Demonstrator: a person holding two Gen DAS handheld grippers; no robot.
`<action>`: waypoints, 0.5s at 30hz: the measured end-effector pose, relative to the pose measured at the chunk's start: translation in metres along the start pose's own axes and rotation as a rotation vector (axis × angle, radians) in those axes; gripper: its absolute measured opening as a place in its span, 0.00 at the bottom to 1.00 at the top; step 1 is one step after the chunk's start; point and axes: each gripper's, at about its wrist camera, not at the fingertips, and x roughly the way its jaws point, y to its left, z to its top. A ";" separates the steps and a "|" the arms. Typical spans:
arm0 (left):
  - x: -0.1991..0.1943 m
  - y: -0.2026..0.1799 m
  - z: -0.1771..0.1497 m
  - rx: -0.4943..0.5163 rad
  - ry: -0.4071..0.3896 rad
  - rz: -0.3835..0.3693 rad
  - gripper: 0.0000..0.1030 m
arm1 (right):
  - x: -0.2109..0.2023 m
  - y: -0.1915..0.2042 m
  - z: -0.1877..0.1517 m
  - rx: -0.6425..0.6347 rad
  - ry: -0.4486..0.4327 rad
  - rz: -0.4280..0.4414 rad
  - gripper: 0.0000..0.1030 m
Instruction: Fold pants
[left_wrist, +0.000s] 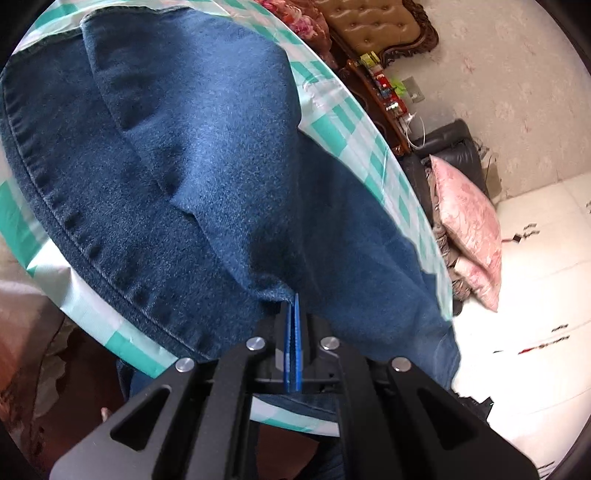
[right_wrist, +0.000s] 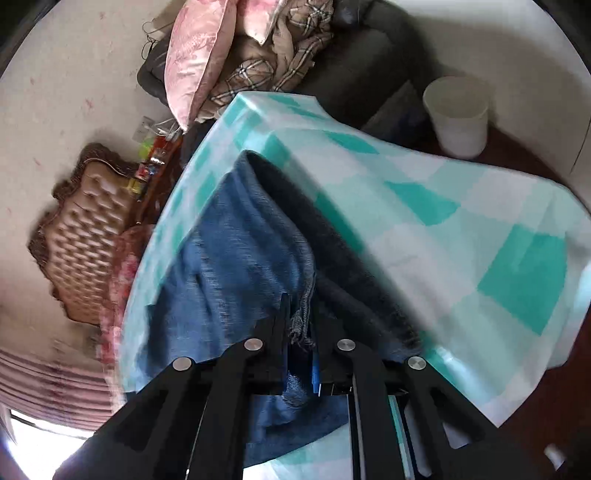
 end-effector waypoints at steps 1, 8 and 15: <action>-0.008 -0.005 -0.002 0.011 -0.019 -0.007 0.01 | -0.010 0.003 -0.002 -0.037 -0.023 -0.005 0.09; -0.013 0.015 -0.028 -0.052 0.008 0.025 0.01 | -0.012 -0.006 -0.002 -0.087 -0.005 -0.127 0.08; -0.015 0.023 -0.036 -0.053 -0.007 0.014 0.01 | -0.034 -0.002 -0.002 -0.126 -0.071 -0.131 0.08</action>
